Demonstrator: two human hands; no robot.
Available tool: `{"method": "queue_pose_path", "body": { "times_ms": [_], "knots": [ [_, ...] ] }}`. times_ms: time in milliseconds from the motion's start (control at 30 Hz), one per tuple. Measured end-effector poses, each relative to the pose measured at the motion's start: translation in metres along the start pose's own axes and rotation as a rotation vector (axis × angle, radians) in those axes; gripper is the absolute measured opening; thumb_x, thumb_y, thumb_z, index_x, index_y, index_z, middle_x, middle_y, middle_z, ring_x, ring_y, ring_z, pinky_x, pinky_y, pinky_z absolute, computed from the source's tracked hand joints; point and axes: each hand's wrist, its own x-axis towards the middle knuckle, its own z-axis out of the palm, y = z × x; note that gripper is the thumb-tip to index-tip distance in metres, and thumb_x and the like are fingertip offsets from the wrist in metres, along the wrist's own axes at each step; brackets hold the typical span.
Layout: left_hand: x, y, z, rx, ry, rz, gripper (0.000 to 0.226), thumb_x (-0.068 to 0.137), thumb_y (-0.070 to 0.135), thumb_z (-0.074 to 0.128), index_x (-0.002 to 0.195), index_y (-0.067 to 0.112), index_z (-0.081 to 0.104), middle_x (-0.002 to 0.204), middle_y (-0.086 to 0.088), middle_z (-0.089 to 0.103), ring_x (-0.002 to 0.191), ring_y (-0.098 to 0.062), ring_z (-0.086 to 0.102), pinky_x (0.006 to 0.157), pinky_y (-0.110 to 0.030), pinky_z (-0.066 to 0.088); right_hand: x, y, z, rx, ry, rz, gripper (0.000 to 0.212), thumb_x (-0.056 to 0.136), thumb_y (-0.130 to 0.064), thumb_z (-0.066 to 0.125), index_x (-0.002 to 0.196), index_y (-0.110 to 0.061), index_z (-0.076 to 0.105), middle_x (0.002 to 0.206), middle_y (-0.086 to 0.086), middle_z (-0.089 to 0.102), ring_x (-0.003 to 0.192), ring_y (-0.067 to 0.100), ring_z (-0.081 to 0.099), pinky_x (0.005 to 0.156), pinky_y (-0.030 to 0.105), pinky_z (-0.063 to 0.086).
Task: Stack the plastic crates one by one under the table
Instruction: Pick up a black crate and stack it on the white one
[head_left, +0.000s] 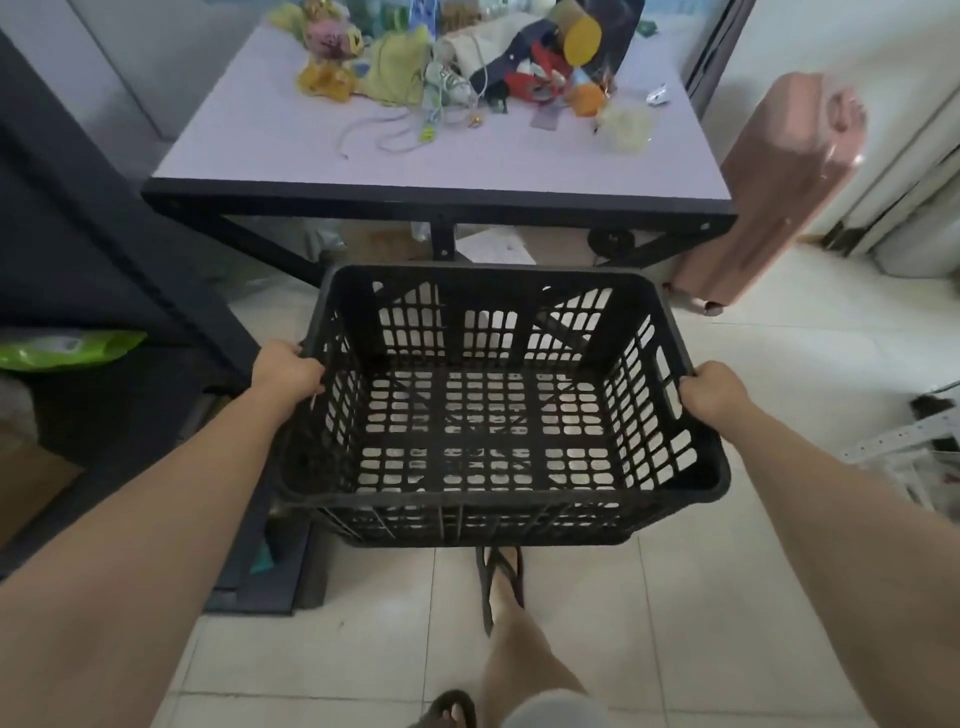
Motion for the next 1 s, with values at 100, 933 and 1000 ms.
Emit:
{"method": "queue_pose_path", "body": {
  "times_ms": [100, 933, 1000],
  "knots": [
    [0.044, 0.014, 0.025, -0.041, -0.013, -0.11, 0.016, 0.086, 0.007, 0.061, 0.101, 0.004, 0.065, 0.089, -0.017, 0.069, 0.078, -0.028, 0.068, 0.076, -0.043, 0.058, 0.052, -0.018, 0.013, -0.012, -0.051, 0.026, 0.021, 0.086, -0.007, 0.047, 0.092, 0.006, 0.062, 0.085, 0.021, 0.06, 0.087, 0.037, 0.06, 0.07, 0.031, 0.041],
    [0.202, -0.031, 0.182, 0.115, -0.288, -0.13, 0.024, 0.087, 0.007, 0.056, 0.11, 0.005, 0.061, 0.088, -0.005, 0.062, 0.077, -0.017, 0.058, 0.065, -0.026, 0.044, 0.193, -0.039, 0.192, 0.038, -0.394, 0.302, 0.04, 0.088, -0.001, 0.049, 0.128, -0.003, 0.054, 0.103, 0.012, 0.06, 0.084, 0.026, 0.056, 0.077, 0.03, 0.046],
    [0.192, -0.008, 0.163, 0.109, -0.302, -0.092, 0.017, 0.088, 0.009, 0.055, 0.102, 0.009, 0.064, 0.092, -0.007, 0.063, 0.083, -0.019, 0.058, 0.072, -0.028, 0.044, 0.18, -0.059, 0.169, -0.028, -0.486, 0.224, 0.031, 0.088, -0.001, 0.05, 0.117, 0.0, 0.06, 0.1, 0.014, 0.064, 0.081, 0.026, 0.06, 0.077, 0.031, 0.051]
  ]
}}
